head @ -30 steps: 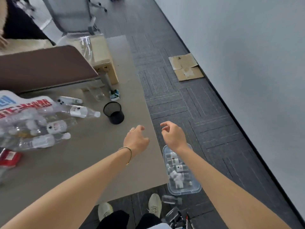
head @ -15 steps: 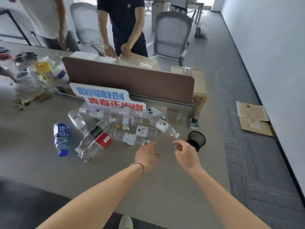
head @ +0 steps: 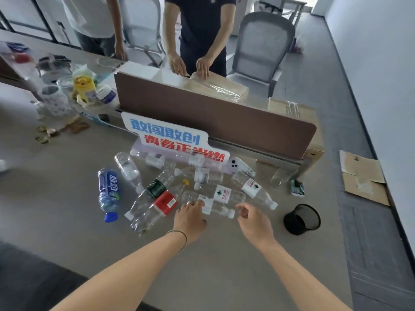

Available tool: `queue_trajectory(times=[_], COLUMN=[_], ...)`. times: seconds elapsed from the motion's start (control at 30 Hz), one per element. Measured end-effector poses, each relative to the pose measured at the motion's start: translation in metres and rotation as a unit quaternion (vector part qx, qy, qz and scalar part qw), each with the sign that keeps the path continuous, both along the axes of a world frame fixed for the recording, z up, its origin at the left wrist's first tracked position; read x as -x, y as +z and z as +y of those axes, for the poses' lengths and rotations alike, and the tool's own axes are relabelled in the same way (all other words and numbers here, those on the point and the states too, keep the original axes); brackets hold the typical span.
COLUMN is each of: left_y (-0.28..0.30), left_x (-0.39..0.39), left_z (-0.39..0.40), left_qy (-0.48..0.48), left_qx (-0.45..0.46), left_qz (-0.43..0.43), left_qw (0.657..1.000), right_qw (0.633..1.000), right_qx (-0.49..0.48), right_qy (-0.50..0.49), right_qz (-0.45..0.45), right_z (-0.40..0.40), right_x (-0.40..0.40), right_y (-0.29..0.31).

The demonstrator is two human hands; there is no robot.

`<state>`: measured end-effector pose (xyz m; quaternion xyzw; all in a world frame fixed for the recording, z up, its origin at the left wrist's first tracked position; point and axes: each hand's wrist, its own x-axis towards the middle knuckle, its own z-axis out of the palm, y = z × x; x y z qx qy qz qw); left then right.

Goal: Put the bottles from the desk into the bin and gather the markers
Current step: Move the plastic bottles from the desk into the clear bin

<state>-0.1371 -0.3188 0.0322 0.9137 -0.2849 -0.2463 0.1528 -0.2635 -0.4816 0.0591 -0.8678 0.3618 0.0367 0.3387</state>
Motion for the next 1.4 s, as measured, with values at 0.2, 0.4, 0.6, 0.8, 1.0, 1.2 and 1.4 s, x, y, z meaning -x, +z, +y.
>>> queue_trajectory(times=[0.2, 0.4, 0.6, 0.8, 1.0, 1.2, 1.4], left_y=[-0.023, -0.054, -0.085, -0.082, -0.045, -0.019, -0.017], left_x=[-0.028, -0.040, -0.026, -0.019, -0.021, -0.024, -0.022], left_z=[-0.036, -0.049, -0.039, -0.025, 0.005, 0.024, 0.033], left_qy=[-0.098, -0.150, -0.124, -0.027, 0.125, 0.292, 0.392], left_qx=[-0.067, -0.140, -0.165, -0.091, 0.008, 0.102, 0.154], left_qz=[-0.075, -0.090, -0.036, 0.001, 0.062, 0.113, 0.146], left_qw=[0.990, 0.975, 0.978, 0.995, 0.990, 0.944, 0.895], right_qw=[1.000, 1.000, 1.000, 1.000, 0.999, 0.984, 0.967], right_qx=[-0.001, 0.006, 0.004, 0.013, 0.030, 0.099, 0.149], right_qy=[0.000, -0.003, -0.005, 0.005, 0.040, 0.139, 0.176], right_qz=[0.009, 0.013, 0.026, 0.016, 0.010, 0.057, 0.110], right_z=[-0.031, -0.062, -0.075, -0.079, -0.072, -0.061, -0.052], right_x=[-0.021, -0.037, -0.045, -0.055, -0.082, -0.115, -0.123], right_y=[-0.020, -0.034, -0.038, -0.032, -0.039, -0.070, -0.103])
